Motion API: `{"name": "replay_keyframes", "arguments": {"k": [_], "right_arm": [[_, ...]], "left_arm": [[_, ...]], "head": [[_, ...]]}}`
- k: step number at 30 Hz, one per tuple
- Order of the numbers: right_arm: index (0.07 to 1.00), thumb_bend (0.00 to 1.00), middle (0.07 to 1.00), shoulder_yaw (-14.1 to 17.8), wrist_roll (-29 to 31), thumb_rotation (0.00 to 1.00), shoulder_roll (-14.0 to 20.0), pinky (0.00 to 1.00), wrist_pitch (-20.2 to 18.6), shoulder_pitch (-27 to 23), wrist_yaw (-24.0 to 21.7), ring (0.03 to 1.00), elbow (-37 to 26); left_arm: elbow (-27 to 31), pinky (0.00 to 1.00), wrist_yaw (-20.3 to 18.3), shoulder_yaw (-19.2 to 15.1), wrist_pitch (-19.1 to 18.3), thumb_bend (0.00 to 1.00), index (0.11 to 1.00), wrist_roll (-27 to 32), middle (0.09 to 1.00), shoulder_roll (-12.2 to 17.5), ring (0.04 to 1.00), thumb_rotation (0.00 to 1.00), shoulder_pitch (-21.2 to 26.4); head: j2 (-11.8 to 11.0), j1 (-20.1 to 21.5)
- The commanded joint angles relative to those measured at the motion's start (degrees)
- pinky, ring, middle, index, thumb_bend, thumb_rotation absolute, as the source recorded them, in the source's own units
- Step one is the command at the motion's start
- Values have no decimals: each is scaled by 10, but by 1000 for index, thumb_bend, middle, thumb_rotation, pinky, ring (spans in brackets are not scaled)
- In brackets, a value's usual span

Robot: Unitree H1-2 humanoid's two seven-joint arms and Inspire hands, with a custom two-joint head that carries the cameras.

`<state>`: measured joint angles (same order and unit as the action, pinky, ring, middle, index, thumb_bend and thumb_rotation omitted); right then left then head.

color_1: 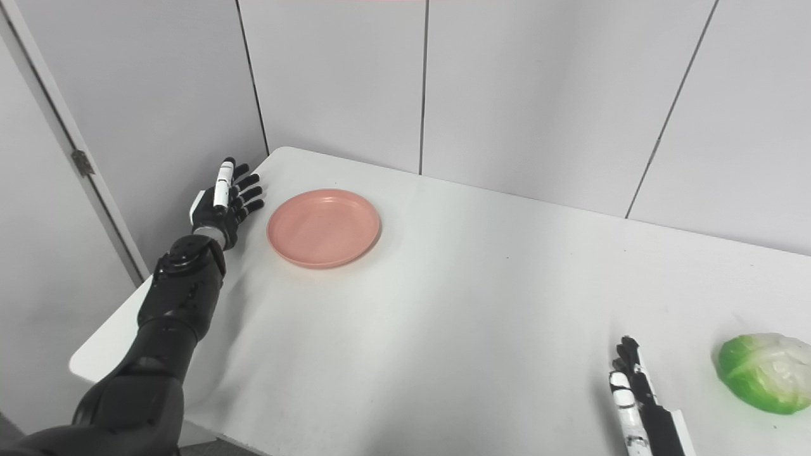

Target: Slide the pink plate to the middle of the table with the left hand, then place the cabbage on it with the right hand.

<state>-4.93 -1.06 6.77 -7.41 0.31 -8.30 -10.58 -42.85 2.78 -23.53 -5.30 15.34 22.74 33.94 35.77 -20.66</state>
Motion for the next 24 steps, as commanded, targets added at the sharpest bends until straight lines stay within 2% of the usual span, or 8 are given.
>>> {"name": "replay_keyframes", "arguments": {"k": [1, 9, 14, 19, 24], "right_arm": [[1000, 141, 1000, -1, 1, 1000, 0, 1000, 5, -6, -2, 1000, -16], [1000, 138, 1000, -1, -2, 1000, -2, 1000, 9, -5, 1, 998, -15], [1000, 143, 1000, -1, -2, 1000, -2, 1000, 3, -5, 1, 999, -17], [1000, 151, 1000, -1, -5, 1000, -1, 1000, 7, -5, 1, 997, -16], [1000, 158, 1000, -2, -4, 1000, -1, 1000, 11, -6, -1, 998, -14]], "left_arm": [[12, 856, -13, 2, 21, 410, 855, 10, 867, 1, 869, 1000, 8], [22, 858, -3, 1, 27, 418, 845, 22, 858, -27, 858, 1000, -10], [11, 850, 5, 8, 42, 415, 833, 16, 842, -32, 849, 1000, -13], [11, 838, -2, 19, 47, 409, 835, 17, 848, -41, 856, 1000, -22], [36, 837, -16, 27, 38, 407, 835, 31, 843, -59, 845, 1000, -36]], "head": [[0, 0], [3, 2], [6, 3], [9, 5], [12, 9]]}}
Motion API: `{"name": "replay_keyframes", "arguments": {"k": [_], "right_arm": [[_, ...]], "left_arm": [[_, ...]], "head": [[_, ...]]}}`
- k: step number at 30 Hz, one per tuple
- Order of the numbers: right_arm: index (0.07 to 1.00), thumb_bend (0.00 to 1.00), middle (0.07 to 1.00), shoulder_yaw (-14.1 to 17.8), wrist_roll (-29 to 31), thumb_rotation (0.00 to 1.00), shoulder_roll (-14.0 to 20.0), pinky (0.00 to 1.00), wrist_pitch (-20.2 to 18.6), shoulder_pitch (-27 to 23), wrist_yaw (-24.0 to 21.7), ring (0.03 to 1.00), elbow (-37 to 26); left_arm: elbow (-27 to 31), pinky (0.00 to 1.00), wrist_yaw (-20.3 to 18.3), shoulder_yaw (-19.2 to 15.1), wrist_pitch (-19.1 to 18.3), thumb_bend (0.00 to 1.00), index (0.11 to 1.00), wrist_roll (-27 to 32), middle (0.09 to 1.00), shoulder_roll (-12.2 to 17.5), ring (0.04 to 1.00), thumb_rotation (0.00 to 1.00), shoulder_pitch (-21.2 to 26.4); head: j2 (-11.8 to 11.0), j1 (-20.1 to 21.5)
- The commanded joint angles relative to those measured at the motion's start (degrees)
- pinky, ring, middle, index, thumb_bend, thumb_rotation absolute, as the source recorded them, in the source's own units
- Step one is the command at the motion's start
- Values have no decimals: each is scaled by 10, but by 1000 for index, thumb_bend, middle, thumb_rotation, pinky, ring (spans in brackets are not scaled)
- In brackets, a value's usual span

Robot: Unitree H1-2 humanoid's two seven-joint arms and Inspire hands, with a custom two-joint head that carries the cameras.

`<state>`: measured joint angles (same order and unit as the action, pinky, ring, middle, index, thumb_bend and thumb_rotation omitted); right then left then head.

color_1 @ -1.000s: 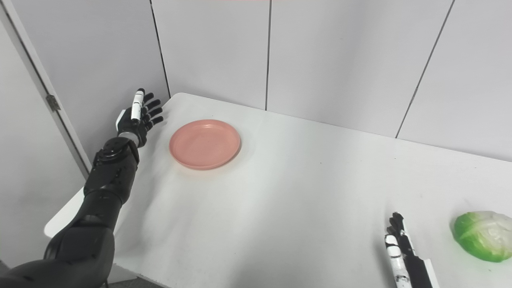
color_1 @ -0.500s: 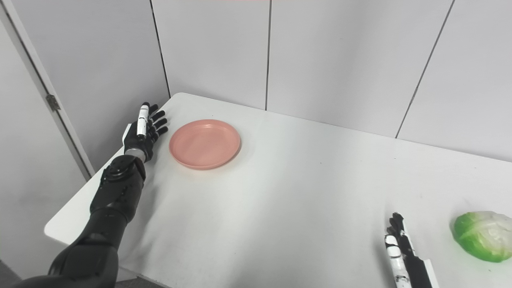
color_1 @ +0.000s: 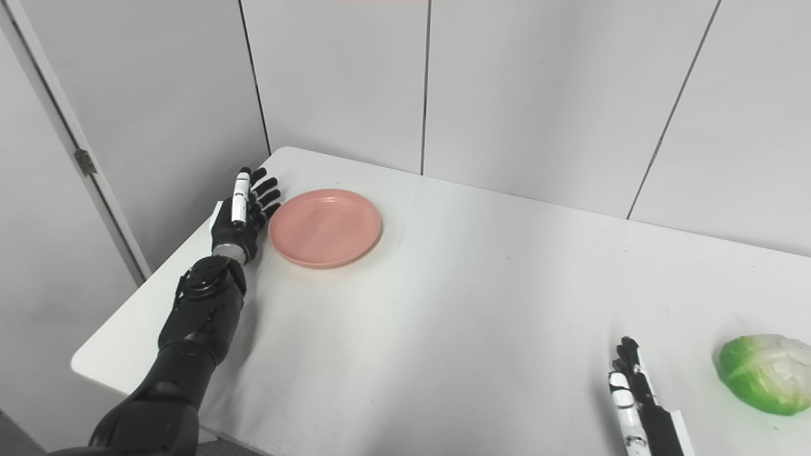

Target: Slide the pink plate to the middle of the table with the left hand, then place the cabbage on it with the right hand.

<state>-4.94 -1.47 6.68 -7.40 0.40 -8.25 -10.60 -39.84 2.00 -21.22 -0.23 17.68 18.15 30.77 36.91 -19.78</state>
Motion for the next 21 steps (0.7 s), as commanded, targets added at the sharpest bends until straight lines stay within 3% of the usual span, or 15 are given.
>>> {"name": "replay_keyframes", "arguments": {"k": [1, 21], "right_arm": [[1000, 152, 1000, -2, 1, 1000, -1, 1000, 11, -7, -1, 995, -14], [1000, 180, 1000, -8, -7, 1000, -7, 1000, 20, -10, 4, 986, -7]], "left_arm": [[14, 837, -10, 7, -15, 405, 835, 9, 844, -17, 846, 1000, -8], [99, 842, -40, 23, -59, 399, 835, 34, 849, -71, 849, 1000, -57]], "head": [[1, 1], [14, 31]]}}
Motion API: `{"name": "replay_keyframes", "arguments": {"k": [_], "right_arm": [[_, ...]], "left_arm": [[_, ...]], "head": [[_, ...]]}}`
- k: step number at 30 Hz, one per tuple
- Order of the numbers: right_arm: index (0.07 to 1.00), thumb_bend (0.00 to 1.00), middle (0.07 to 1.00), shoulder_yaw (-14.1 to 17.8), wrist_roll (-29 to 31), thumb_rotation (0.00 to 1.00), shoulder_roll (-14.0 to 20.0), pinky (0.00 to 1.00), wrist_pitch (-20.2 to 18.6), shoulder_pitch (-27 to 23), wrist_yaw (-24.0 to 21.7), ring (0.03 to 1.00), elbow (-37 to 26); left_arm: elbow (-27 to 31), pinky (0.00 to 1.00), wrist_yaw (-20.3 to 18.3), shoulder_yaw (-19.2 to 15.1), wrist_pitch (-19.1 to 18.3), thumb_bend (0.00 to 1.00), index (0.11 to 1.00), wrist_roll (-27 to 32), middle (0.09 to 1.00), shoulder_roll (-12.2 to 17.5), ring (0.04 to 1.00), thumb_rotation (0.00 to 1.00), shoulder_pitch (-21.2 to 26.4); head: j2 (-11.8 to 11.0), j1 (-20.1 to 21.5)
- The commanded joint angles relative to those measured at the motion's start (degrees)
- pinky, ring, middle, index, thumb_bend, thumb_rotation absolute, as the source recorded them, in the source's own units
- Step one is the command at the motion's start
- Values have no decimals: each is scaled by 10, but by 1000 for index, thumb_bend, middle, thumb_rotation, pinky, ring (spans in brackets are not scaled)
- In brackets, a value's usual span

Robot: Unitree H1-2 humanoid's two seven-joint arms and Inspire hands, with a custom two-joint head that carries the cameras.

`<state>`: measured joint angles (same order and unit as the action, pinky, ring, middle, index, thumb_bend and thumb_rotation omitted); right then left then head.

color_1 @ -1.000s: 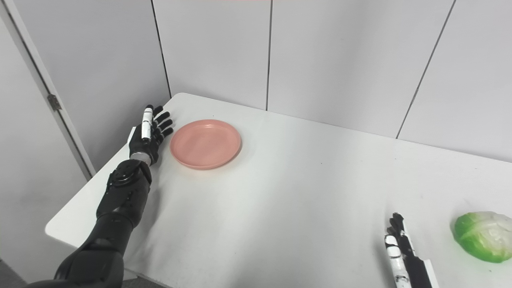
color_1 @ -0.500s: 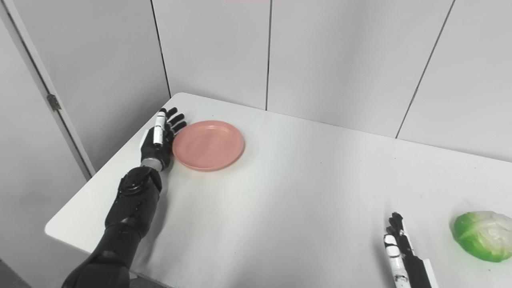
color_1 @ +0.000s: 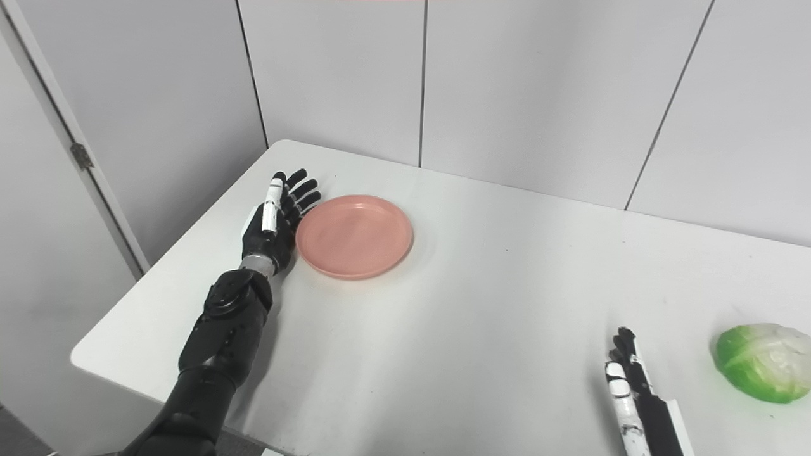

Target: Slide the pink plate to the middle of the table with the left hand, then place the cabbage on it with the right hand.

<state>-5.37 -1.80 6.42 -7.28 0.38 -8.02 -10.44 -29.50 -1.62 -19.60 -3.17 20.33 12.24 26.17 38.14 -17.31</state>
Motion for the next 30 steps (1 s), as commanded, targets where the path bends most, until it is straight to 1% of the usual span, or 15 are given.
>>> {"name": "replay_keyframes", "arguments": {"k": [1, 9, 14, 16, 20, 23, 28, 30], "right_arm": [[1000, 191, 1000, -4, -5, 1000, -5, 1000, 18, -9, 2, 987, -9], [1000, 214, 1000, -8, -12, 1000, -14, 1000, 15, -8, 7, 983, -9], [1000, 244, 1000, -9, -14, 1000, -19, 1000, 14, -7, 11, 981, -10], [1000, 251, 999, -9, -16, 1000, -21, 1000, 10, -7, 13, 979, -11], [1000, 252, 997, -11, -21, 1000, -23, 1000, 12, -8, 15, 979, -7], [1000, 255, 998, -12, -22, 1000, -25, 1000, 21, -8, 15, 979, 0], [1000, 235, 994, -17, -29, 1000, -30, 1000, 21, -9, 20, 976, -1], [1000, 239, 991, -18, -33, 1000, -32, 1000, 18, -9, 22, 971, -1]], "left_arm": [[0, 839, -5, 7, -33, 397, 833, 9, 846, -15, 845, 1000, -13], [35, 848, -7, 9, -67, 395, 837, 36, 846, -37, 846, 1000, -12], [47, 813, -3, 14, -81, 390, 832, 42, 842, -55, 841, 1000, -5], [50, 820, -6, 17, -83, 387, 840, 43, 846, -60, 843, 1000, -3], [64, 825, 2, 32, -100, 383, 828, 36, 840, -82, 840, 1000, 1], [78, 829, -7, 46, -110, 378, 826, 38, 843, -97, 842, 1000, -3], [101, 831, -9, 55, -130, 371, 825, 47, 845, -118, 845, 1000, -11], [109, 856, -14, 59, -136, 361, 837, 49, 860, -126, 866, 1000, -14]], "head": [[2, 6], [12, 40], [15, 53], [17, 58], [21, 75], [25, 92], [32, 117], [35, 126]]}}
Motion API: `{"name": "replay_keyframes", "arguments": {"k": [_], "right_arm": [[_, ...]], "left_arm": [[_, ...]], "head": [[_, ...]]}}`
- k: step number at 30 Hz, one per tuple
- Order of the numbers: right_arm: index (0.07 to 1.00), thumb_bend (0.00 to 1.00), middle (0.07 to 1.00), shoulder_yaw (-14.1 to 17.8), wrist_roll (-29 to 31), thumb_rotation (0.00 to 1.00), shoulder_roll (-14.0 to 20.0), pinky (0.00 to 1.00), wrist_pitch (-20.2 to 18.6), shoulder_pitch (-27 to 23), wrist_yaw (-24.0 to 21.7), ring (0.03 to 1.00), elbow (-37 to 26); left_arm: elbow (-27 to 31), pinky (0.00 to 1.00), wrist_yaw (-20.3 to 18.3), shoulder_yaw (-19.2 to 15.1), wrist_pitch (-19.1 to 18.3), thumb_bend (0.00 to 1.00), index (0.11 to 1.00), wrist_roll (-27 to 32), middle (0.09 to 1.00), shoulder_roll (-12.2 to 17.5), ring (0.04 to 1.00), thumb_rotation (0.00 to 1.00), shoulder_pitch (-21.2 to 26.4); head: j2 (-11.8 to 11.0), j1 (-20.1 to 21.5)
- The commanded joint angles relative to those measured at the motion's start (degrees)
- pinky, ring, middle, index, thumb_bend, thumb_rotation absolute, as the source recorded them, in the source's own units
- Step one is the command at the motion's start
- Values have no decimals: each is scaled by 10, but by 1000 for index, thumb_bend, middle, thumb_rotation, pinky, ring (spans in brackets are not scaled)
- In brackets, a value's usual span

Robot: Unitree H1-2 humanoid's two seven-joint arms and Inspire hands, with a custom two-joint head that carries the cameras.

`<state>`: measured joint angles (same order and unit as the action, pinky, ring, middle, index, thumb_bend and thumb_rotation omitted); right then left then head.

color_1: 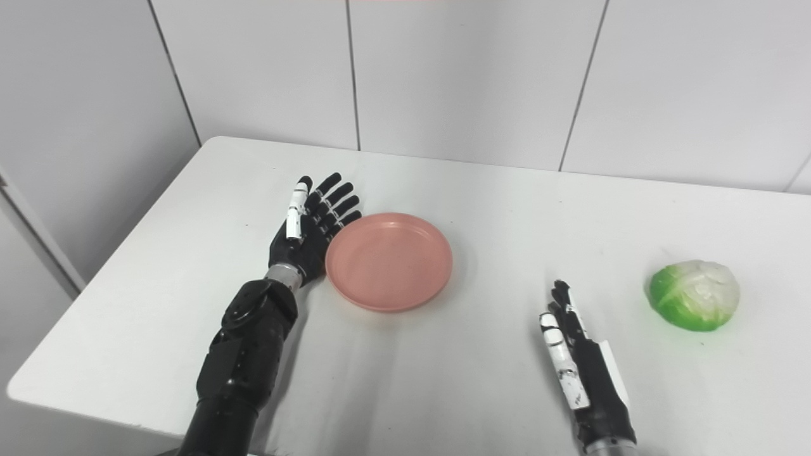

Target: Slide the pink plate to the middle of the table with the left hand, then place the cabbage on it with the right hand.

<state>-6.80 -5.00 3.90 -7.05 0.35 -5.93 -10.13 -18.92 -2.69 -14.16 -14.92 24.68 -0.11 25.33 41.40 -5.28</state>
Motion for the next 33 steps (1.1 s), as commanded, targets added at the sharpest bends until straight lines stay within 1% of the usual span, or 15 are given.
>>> {"name": "replay_keyframes", "arguments": {"k": [1, 2, 5, 8, 11, 16, 22, 24, 25, 28, 33], "right_arm": [[999, 248, 989, -5, -3, 1000, -8, 999, 13, -9, 3, 970, -5], [999, 251, 988, -7, -5, 1000, -10, 999, 8, -9, 3, 969, -7], [1000, 298, 992, -10, -10, 1000, -12, 998, 2, -10, 5, 973, -9], [1000, 308, 992, -13, -16, 1000, -16, 993, -2, -10, 7, 972, -12], [999, 310, 990, -14, -20, 1000, -20, 1000, -2, -12, 10, 976, -9], [998, 334, 989, -16, -26, 1000, -21, 994, 1, -14, 12, 976, -3], [1000, 336, 991, -18, -26, 1000, -23, 993, 10, -16, 14, 978, 4], [999, 346, 990, -18, -25, 1000, -24, 992, 14, -16, 15, 979, 8], [997, 349, 989, -18, -25, 1000, -24, 993, 14, -17, 15, 979, 9], [996, 345, 987, -19, -29, 1000, -25, 993, 12, -17, 19, 977, 9], [997, 337, 989, -15, -25, 1000, -24, 995, 18, -18, 20, 979, 13]], "left_arm": [[5, 868, -5, 6, -21, 359, 847, 6, 870, -4, 876, 1000, -7], [8, 872, -6, 10, -22, 359, 851, 5, 873, -8, 879, 1000, -9], [17, 881, -4, 18, -27, 353, 851, 2, 876, -18, 881, 1000, -14], [25, 865, -10, 23, -34, 342, 849, 10, 872, -26, 873, 1000, -19], [29, 873, -13, 31, -41, 347, 860, 12, 882, -34, 881, 1000, -24], [35, 880, -14, 43, -42, 349, 854, 11, 874, -45, 879, 1000, -33], [50, 880, -28, 54, -50, 358, 863, 19, 883, -46, 885, 1000, -45], [55, 870, -30, 57, -53, 364, 860, 20, 881, -46, 882, 1000, -48], [57, 879, -33, 59, -54, 365, 863, 20, 885, -45, 886, 1000, -50], [61, 902, -41, 63, -59, 363, 876, 20, 898, -40, 898, 1000, -55], [65, 913, -47, 65, -64, 358, 884, 18, 901, -40, 900, 1000, -61]], "head": [[4, 9], [7, 20], [9, 29], [14, 48], [15, 63], [17, 75], [20, 97], [20, 97], [20, 106], [21, 116], [23, 124]]}}
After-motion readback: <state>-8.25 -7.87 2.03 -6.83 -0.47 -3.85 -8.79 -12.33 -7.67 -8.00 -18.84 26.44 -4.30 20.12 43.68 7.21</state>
